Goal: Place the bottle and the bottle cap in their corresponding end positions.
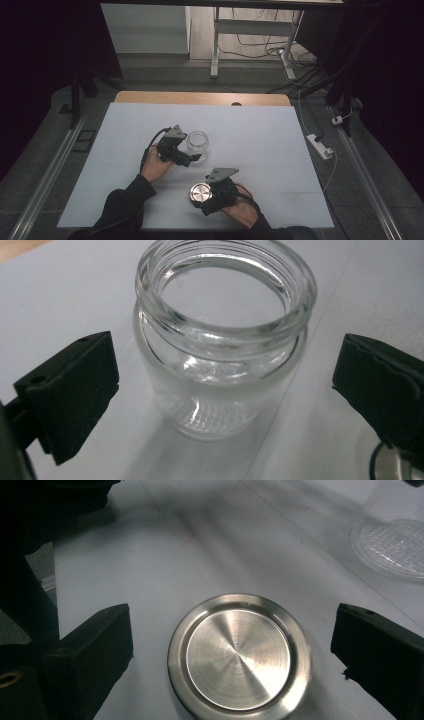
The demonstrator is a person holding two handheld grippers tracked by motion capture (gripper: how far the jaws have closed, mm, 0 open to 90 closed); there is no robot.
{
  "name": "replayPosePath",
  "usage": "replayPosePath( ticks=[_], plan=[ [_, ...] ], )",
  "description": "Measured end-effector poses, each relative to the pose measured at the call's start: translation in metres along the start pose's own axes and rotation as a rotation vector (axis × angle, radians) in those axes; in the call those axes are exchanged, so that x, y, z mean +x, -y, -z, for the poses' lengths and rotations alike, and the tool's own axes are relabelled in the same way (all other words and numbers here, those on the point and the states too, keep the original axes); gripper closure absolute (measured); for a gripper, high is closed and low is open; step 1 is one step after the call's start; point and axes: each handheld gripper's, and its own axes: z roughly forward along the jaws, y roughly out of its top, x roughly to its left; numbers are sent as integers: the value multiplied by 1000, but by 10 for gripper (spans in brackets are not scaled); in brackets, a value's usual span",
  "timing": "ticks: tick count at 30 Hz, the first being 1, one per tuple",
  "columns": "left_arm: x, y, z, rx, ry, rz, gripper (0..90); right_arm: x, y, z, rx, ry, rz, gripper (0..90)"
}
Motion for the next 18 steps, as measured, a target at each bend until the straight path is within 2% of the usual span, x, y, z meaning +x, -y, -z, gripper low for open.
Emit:
replayPosePath(
  ticks=[4,7,14,18],
  plan=[
    [-1,1,6,2,18,4,0,-1,0,3,-2,2,-13,19],
    [-3,2,11,5,22,-2,0,-2,-1,5,-3,6,-14,15],
    [-6,5,23,-2,42,11,0,-6,0,9,8,20,-9,10],
    [-9,7,28,-9,57,15,0,-9,-1,13,-4,33,-11,6]
  ],
)
